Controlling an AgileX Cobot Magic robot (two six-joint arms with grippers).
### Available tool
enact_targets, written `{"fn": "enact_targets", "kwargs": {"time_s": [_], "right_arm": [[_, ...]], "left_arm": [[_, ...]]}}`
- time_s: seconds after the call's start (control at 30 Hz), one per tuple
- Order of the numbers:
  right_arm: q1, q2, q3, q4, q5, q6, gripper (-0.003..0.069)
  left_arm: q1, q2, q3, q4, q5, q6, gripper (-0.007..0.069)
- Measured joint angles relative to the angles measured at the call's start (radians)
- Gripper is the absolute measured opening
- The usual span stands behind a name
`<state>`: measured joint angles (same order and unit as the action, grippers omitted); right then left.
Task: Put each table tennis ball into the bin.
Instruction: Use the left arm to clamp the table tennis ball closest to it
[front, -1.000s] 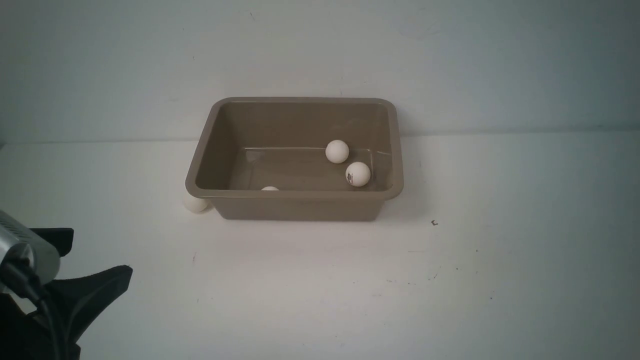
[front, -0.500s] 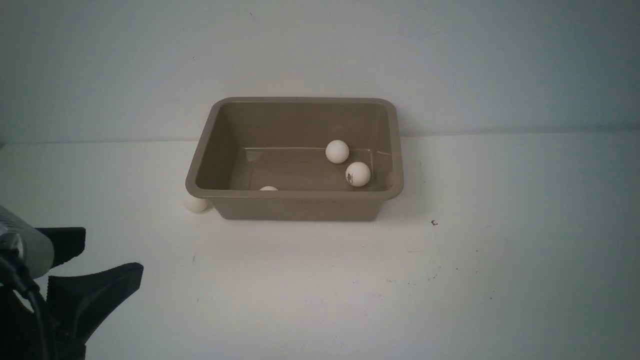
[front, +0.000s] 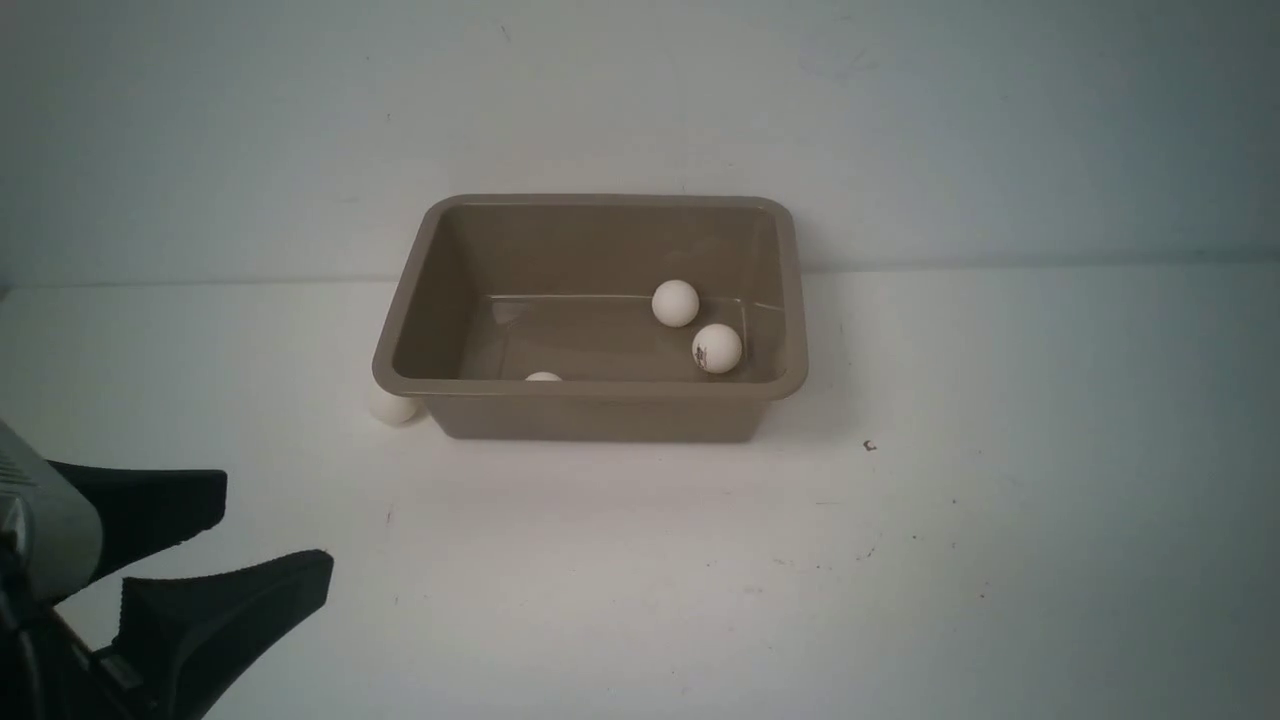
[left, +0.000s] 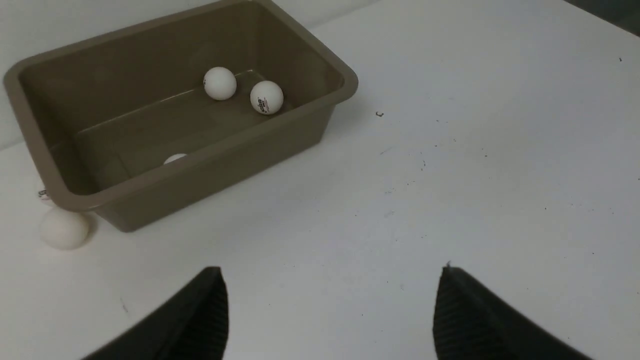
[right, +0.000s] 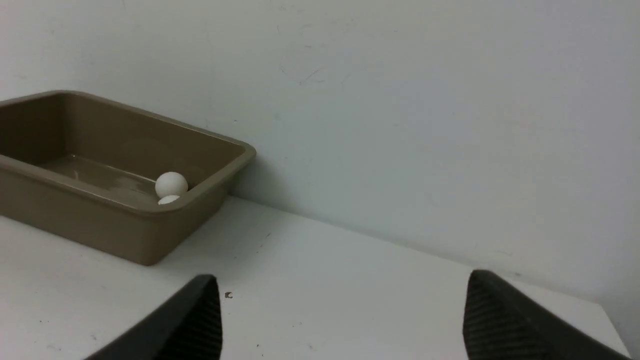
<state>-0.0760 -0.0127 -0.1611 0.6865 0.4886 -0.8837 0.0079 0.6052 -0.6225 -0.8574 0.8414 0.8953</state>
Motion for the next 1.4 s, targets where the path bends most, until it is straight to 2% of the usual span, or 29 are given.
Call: {"fn": "enact_targets", "kwargs": {"time_s": [0.3, 0.43, 0.67, 1.0, 1.4], "right_arm": [[0.0, 0.0, 0.175, 0.0, -0.043, 0.0, 0.0591], [0.0, 0.0, 0.182, -0.015, -0.073, 0.001, 0.0591], [0.0, 0.0, 0.185, -0.114, -0.07, 0.001, 0.0591], [0.0, 0.0, 0.185, -0.115, -0.062, 0.001, 0.059], [0.0, 0.0, 0.184, -0.115, -0.059, 0.001, 0.059]], "left_arm": [[0.0, 0.0, 0.0, -0.002, 0.0, 0.034, 0.0499], [0.0, 0.0, 0.0, -0.003, 0.0, 0.036, 0.0499], [0.0, 0.0, 0.0, -0.003, 0.0, 0.036, 0.0499], [0.0, 0.0, 0.0, -0.003, -0.006, 0.037, 0.0499], [0.0, 0.003, 0.0, -0.004, -0.198, 0.099, 0.0499]]}}
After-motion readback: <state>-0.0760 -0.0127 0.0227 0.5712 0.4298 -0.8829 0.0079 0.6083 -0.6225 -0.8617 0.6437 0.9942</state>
